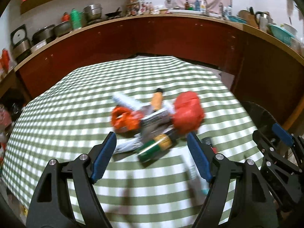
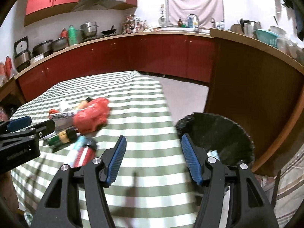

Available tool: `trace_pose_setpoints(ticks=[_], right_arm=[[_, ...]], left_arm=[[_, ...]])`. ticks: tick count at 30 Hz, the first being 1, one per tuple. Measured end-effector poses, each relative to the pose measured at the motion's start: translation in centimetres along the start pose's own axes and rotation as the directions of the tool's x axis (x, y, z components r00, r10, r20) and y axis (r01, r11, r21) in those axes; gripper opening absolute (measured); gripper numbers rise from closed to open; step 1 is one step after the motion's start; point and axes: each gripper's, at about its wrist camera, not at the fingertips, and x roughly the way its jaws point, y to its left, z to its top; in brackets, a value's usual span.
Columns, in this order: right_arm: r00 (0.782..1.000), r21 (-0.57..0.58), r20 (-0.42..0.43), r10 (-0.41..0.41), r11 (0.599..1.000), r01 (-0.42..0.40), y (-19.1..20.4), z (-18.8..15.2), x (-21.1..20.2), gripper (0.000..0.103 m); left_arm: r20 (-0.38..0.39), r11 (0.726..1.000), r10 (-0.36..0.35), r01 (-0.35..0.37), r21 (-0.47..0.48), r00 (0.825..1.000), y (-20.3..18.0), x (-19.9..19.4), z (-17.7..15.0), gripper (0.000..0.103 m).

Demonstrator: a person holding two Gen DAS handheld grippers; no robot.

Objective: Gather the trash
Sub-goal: 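Move both open tools from the bin back over the trash pile, then grasp the red spray can upright with the right tool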

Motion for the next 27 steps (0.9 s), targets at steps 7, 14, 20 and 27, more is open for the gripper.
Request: trace_pose_setpoints(ticks=[7, 14, 20, 27], right_arm=[[0.998, -0.053, -0.031, 0.054, 0.997, -0.055, 4.2, -0.9, 0.3, 0.058], [0.996, -0.093, -0.058, 0.061, 0.993, -0.067, 6.9, -1.4, 1.4, 0.054], [0.992, -0.102, -0.106, 0.069, 0.992, -0.079, 7.6, -1.9, 2.5, 0.042], [0.993, -0.102, -0.1, 0.065, 0.992, -0.075, 7.5, -1.8, 2.4, 0.025]], left_arm=[[-0.022, 0.998, 0.034, -0.035, -0.044, 0.999, 3.6, -0.3, -1.7, 0.075], [-0.041, 0.996, 0.047, -0.05, -0.076, 0.998, 5.9, -0.1, -2.8, 0.075], [-0.049, 0.995, 0.035, -0.039, -0.092, 0.998, 6.8, 0.2, -3.1, 0.075], [-0.061, 0.997, 0.004, -0.009, -0.079, 0.998, 5.7, 0.6, -3.2, 0.075]])
